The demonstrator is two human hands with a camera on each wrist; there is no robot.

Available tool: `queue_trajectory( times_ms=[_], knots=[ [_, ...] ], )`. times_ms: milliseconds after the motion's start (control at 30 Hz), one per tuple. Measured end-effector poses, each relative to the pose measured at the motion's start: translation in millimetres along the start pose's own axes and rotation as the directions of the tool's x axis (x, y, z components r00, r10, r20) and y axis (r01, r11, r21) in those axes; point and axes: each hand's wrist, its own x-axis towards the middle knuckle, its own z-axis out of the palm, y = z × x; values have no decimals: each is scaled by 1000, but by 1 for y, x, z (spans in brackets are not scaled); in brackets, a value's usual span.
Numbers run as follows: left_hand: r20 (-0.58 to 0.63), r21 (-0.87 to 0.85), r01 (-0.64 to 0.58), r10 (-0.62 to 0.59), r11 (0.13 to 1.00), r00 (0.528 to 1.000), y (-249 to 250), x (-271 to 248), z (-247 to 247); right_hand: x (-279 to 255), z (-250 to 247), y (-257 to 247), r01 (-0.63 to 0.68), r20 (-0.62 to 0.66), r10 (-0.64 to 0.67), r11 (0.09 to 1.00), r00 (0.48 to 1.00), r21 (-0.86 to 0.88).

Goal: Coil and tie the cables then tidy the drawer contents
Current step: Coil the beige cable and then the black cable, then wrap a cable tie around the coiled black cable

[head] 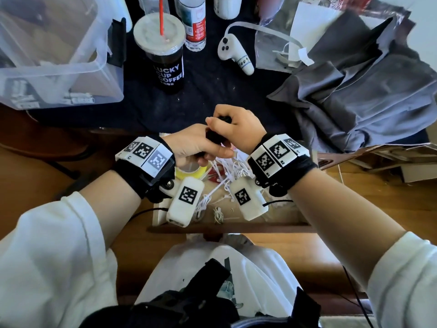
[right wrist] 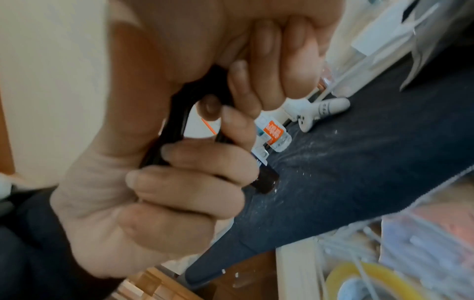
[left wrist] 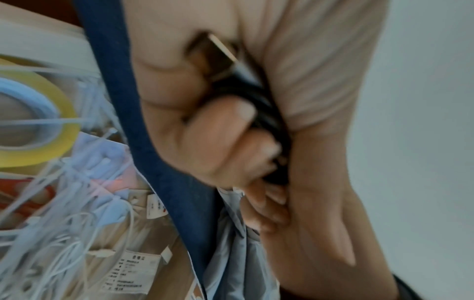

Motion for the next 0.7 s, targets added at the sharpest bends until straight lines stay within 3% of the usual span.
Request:
queue_trajectory(
  times_ms=[67, 300, 433, 533, 600, 667, 700],
  knots=[
    [-2, -50, -12, 12, 999, 1000, -9, -2, -10, 8, 12, 0, -13, -12, 14, 998, 1000, 56],
    [-193, -19, 108, -109, 994, 975, -51, 4, -50, 34, 75, -5, -63, 45, 57, 987, 997, 145],
    [-306, -115, 190, -216, 975, 927, -89, 3, -78, 47, 120, 16, -229, 164, 186, 922, 969, 311],
    [-349, -230, 225, -296, 947, 889, -116, 0, -95, 54, 152, 50, -448, 335, 370, 873, 867, 194],
    [-359, -267, 243, -330, 933, 873, -128, -2, -104, 51, 173, 71, -591, 502, 486, 804, 715, 64],
    [-368, -290, 244, -343, 925, 864, -137, -4, -110, 46, 193, 88, -645, 564, 548, 763, 617, -36],
    [-368, -298, 248, -351, 922, 861, -140, -5, -112, 45, 201, 94, -648, 562, 564, 759, 605, -64]
  ],
)
